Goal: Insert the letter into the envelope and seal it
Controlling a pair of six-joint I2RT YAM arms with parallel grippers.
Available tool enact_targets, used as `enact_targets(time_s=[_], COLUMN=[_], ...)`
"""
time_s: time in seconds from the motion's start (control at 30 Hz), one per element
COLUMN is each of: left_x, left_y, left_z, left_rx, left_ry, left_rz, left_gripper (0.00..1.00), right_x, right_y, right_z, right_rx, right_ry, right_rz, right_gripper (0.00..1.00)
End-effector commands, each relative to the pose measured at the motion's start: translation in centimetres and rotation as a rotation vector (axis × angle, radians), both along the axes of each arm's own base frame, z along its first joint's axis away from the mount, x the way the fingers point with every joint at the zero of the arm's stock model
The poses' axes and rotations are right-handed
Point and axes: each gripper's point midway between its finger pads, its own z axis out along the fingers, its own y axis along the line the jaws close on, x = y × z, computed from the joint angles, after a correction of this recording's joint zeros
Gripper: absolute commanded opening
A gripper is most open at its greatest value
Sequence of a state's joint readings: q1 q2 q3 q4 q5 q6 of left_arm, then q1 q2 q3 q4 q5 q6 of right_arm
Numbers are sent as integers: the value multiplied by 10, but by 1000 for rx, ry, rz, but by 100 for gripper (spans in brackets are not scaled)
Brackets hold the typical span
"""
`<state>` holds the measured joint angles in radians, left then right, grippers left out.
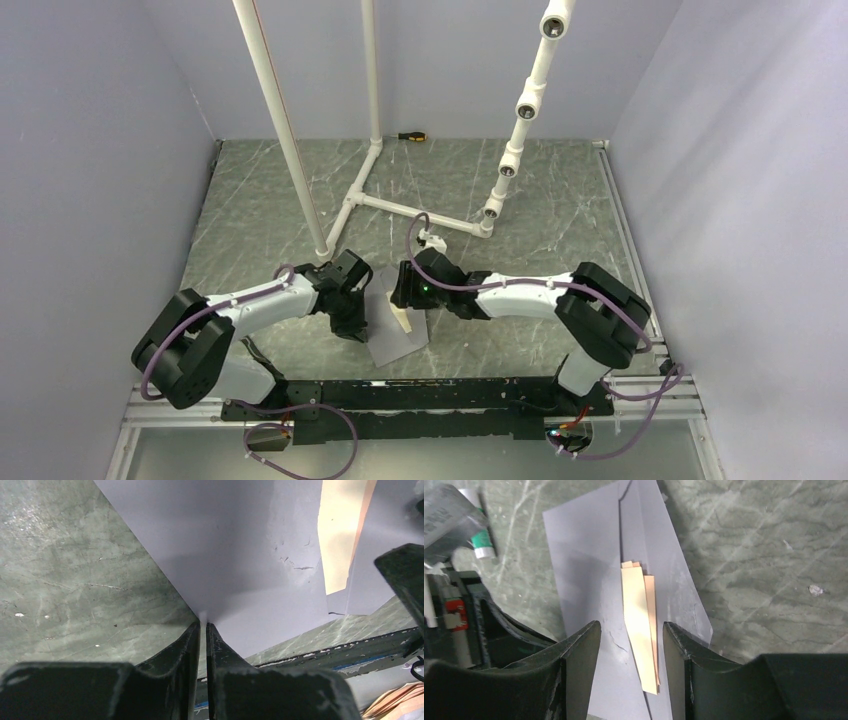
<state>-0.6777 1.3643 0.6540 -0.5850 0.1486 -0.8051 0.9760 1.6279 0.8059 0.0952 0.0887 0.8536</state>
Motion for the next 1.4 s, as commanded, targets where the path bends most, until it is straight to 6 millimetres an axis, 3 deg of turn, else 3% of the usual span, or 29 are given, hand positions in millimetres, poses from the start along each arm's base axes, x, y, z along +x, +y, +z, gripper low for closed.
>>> enact_targets(time_s=[0.0,0.3,0.47,0.77,0.97,1.13,1.23,1.37], left_x=[4,4,6,16,23,30,33,35], left_y=[0,1,2,-4,-9,0,10,31], left_z=[1,-6,-11,-1,28,46,46,35], left_rx=[-1,8,22,-4,-52,-10,48,170], left_ry=[-31,-27,-31,-83,-159,-214,-222,-206], left_rz=[-12,-22,-34,-54,-90,-98,-67,20], left_gripper=[16,16,15,15,18,19,20,21], right_x=[-4,-15,-25,-25,-4,14,20,22], right_y=[3,25,40,38,12,-41,-76,-92], right_z=[-3,-16,-11,-3,33,52,54,52], right_rx=[-28,6,95,114,53,-28,-85,-107], right_ry=[18,102,112,114,-13,-81,-80,-79], right_rz=[32,109,178,161,70,-116,-232,-243], right_gripper=[52,52,51,49,51,52,51,54])
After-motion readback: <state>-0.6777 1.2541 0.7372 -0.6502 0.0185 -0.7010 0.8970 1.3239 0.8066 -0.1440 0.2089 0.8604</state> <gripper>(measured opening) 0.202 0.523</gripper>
